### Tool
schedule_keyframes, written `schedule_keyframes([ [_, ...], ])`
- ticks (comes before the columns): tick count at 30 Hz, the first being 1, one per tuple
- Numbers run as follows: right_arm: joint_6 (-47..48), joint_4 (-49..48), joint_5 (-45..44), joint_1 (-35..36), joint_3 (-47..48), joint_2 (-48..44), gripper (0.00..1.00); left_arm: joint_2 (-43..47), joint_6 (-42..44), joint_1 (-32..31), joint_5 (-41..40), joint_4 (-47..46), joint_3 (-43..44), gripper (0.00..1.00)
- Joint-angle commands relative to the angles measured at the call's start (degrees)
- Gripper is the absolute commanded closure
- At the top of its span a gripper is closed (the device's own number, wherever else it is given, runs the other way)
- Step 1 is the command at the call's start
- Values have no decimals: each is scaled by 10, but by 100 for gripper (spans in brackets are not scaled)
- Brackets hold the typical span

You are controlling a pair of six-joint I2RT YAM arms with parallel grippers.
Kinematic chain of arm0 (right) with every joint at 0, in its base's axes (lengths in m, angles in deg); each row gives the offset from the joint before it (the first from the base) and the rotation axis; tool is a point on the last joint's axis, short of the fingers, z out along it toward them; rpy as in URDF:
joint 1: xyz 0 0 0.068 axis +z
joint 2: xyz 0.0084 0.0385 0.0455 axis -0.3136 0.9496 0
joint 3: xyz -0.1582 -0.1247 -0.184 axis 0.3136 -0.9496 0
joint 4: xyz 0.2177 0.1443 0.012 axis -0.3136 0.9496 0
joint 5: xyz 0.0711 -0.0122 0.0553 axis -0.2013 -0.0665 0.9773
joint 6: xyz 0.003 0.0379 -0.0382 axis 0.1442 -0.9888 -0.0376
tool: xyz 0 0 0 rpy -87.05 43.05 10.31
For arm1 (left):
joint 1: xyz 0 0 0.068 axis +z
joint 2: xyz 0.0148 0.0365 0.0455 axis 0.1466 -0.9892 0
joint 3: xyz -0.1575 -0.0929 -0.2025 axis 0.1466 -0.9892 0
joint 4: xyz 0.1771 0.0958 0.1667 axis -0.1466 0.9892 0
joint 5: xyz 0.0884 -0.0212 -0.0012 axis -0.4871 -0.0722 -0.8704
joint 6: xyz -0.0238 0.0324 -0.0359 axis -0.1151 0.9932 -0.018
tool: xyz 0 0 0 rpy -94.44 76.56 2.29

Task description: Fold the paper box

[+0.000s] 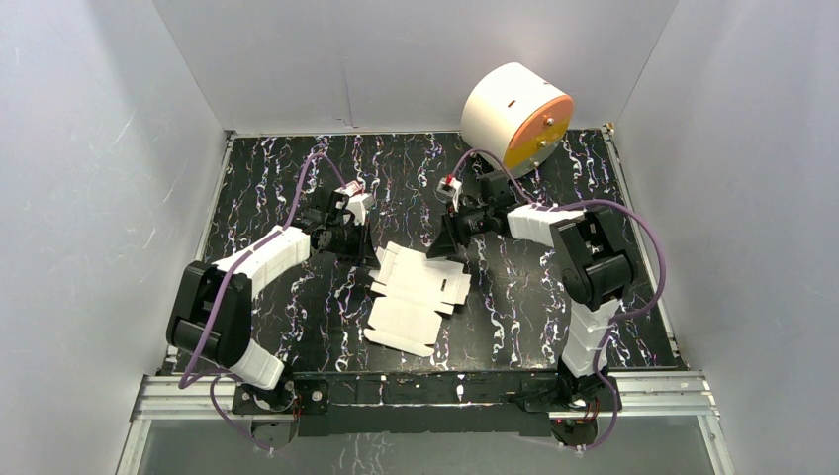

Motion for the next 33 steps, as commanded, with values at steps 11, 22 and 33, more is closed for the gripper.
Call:
schedule_keyframes([
  [11,-19,-44,77,-2,29,44,49,2,11,-3,14,8,11,100],
  [22,-13,-36,95,5,33,55,67,0,5,-3,13,6,12,100],
  [33,16,-1,85,21,45,52,88,-3,-7,-3,13,0,10,100],
])
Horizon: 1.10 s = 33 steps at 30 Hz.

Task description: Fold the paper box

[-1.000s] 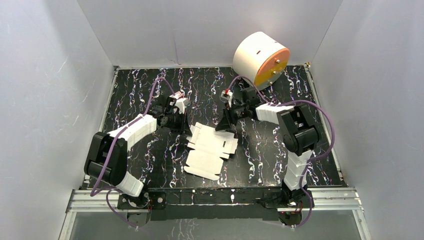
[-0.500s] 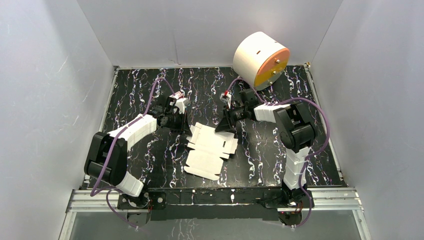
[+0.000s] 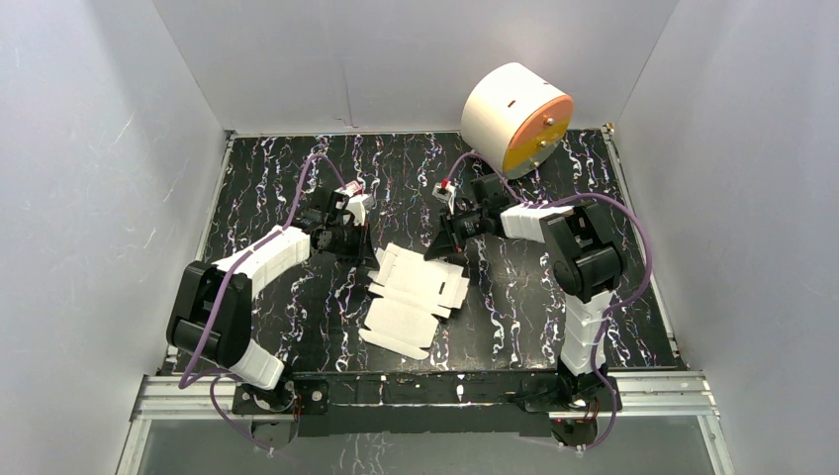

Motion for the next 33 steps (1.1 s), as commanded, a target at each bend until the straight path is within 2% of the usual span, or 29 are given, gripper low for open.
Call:
schedule_keyframes([
  [1,20,12,7,12,22,-4,92,-2,-8,-3,12,-3,10,100],
  [6,48,45,-52,27,22,-35,100,-5,-22,-1,-1,-4,11,100],
  [11,70,65,-125,37,15,-73,100,4,-56,7,-30,-2,10,96],
  [19,100,91,-264,66,11,-124,100,66,-118,10,-139,20,2,59],
  [22,108,98,-303,74,13,-132,100,109,-139,10,-192,36,-1,51],
  [25,113,105,-323,81,15,-137,100,157,-156,10,-233,44,-6,49],
  [27,107,98,-315,81,11,-136,100,181,-166,9,-224,41,-15,48],
  [33,44,52,-302,78,-17,-117,99,172,-224,-20,-116,-12,-62,52],
])
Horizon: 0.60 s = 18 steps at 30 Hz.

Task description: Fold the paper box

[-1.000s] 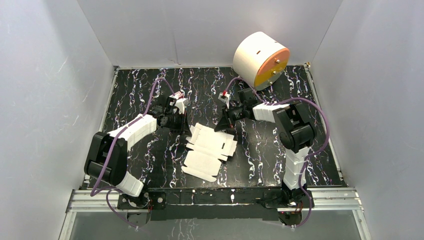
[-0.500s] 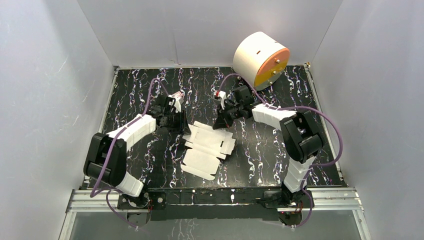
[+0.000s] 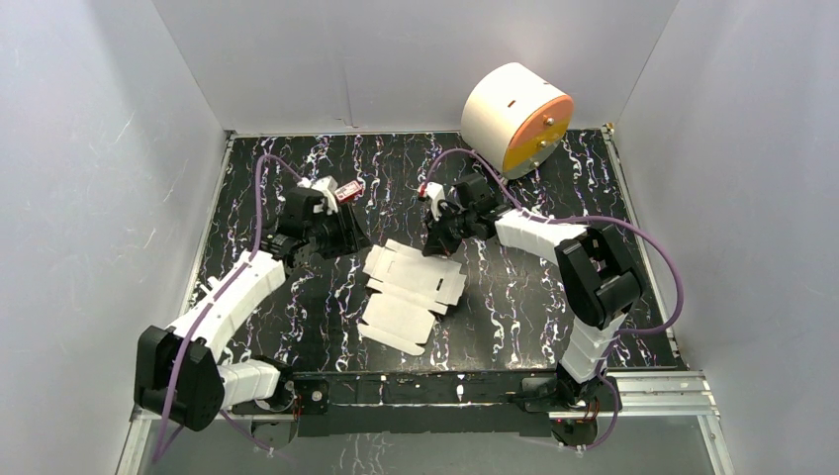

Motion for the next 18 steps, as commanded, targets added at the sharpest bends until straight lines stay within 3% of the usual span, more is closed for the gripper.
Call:
schedule_keyframes([
  [1,-46,-53,-2,-5,-20,1,98,-15,-59,-34,67,-35,-55,52],
  [9,-113,-109,63,-37,-54,43,92,-39,-89,-43,65,-63,-109,53],
  [18,-146,-106,172,-76,-42,91,75,-87,-96,-44,73,-90,-138,58],
])
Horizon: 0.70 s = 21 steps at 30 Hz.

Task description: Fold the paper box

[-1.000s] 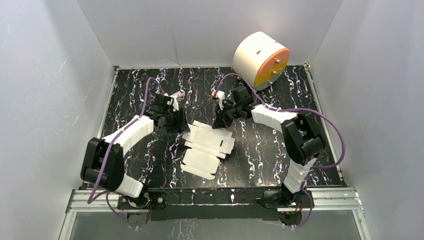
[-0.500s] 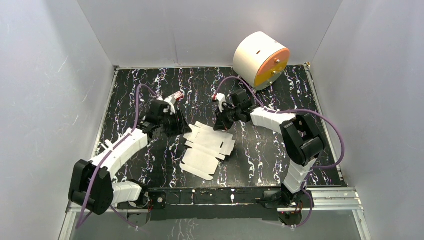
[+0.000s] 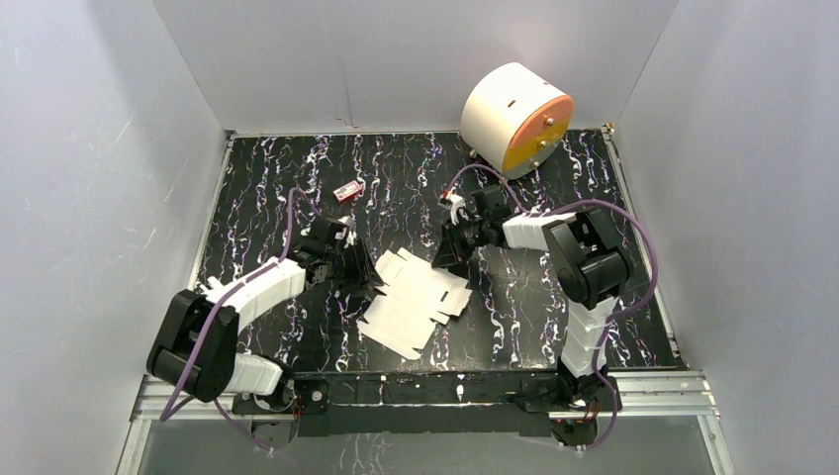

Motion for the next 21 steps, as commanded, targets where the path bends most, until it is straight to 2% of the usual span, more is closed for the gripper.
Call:
schedule_keyframes([
  [1,-13,-4,76,-12,22,21,73,-13,-8,0,14,-17,-18,59],
  [6,-9,29,91,-13,50,55,67,-32,-10,0,18,-36,-32,64],
  [11,-5,31,80,-15,49,58,65,-33,-9,0,10,-35,-35,65],
  [14,-2,30,71,-17,42,30,64,-13,18,0,-36,14,4,57],
  [17,11,31,65,-19,35,-1,60,4,67,1,-85,54,49,54],
  [21,11,31,58,-20,25,-27,55,-40,138,19,-66,89,118,50],
])
